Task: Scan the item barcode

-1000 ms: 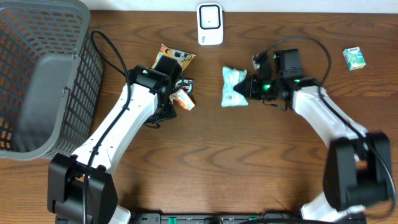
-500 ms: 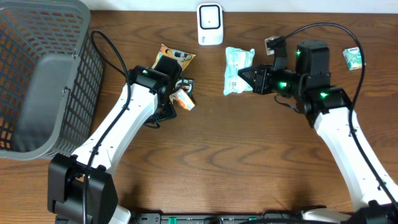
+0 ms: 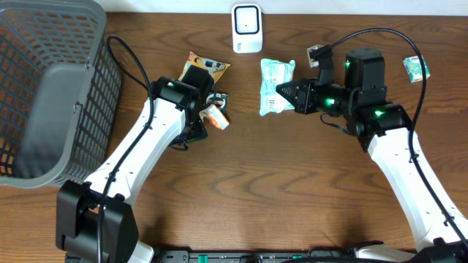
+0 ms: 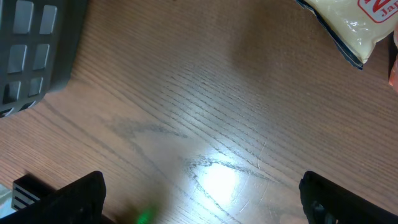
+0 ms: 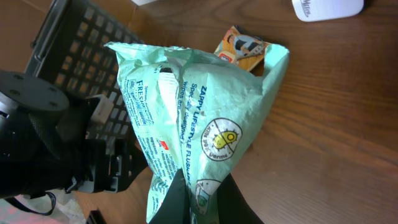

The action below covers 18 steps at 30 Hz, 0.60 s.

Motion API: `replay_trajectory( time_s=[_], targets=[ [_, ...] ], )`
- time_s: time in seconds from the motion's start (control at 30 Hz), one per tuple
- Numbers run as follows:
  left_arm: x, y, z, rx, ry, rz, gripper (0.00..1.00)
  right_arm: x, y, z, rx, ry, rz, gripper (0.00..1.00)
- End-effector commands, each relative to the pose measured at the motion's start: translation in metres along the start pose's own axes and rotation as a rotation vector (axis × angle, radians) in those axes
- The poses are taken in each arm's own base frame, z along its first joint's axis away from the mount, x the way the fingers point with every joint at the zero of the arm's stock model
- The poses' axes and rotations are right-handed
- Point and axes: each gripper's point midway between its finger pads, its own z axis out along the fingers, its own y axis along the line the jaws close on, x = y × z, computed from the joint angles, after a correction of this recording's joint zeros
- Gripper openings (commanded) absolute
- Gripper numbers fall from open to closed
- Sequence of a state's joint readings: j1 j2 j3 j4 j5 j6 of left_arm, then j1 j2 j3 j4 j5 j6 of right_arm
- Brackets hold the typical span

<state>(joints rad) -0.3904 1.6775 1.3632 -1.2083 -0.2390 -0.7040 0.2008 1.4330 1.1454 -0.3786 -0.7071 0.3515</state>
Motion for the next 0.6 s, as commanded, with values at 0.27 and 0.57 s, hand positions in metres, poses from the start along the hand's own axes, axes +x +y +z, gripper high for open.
replay_trajectory(
  time_s=[0.27,0.57],
  targets=[
    [0.000,0.005,0.000,-0.017,-0.006,-0.010,0.98,-0.006,0.025,-0.003,-0.102,-0.011,-0.007,0.02],
    [0.000,0.005,0.000,-0.017,-0.006,-0.010,0.98,-0.009,0.025,-0.003,-0.099,-0.021,-0.016,0.02]
  ],
)
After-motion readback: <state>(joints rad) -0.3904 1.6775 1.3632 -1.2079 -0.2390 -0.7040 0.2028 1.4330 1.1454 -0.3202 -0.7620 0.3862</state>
